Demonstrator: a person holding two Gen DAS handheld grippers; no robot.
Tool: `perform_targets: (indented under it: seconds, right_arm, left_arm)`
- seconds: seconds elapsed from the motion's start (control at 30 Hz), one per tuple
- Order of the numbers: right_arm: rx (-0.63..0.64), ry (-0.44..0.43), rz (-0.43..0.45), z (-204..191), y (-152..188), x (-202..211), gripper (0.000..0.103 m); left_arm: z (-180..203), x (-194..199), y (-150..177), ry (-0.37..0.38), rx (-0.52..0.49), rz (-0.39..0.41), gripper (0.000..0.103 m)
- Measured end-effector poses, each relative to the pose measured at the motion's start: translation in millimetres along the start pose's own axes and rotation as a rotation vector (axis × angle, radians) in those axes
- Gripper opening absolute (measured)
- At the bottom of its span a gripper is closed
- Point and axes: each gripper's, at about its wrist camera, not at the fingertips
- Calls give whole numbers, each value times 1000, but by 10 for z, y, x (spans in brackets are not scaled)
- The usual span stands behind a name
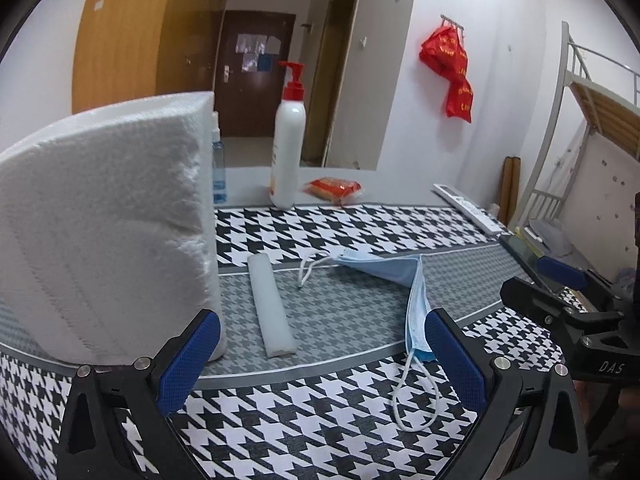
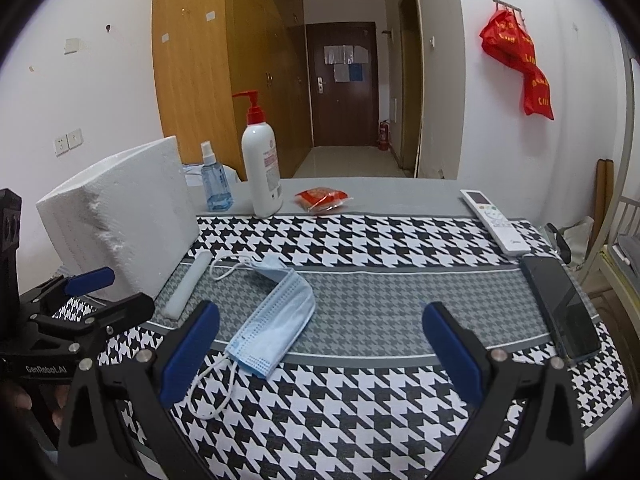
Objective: Organize soft objects
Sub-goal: 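Move the left tool to the white foam strip while the right tool approaches the blue face mask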
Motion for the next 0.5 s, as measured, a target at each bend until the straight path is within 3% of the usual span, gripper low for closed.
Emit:
perform_targets:
  seconds: [0.2, 0.3, 0.5]
  right_arm:
    - [-7, 2, -27, 25, 9, -107, 103]
    - [-15, -2, -35, 40, 11, -144, 103]
    - [-16, -1, -54, 53, 6, -221, 103]
  left_arm:
    - [-3, -117, -30, 34, 8, -27, 102]
    - [-80, -181, -61, 78, 71, -48, 102]
    - [-98, -290, -100, 20, 54, -58, 102]
Point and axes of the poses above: each gripper's, at about its wrist camera, not at the fingertips, and x roughly against the way its jaws point, z to its right, y to its underside, and after that the axes turned 15 degrees about y, right-handed
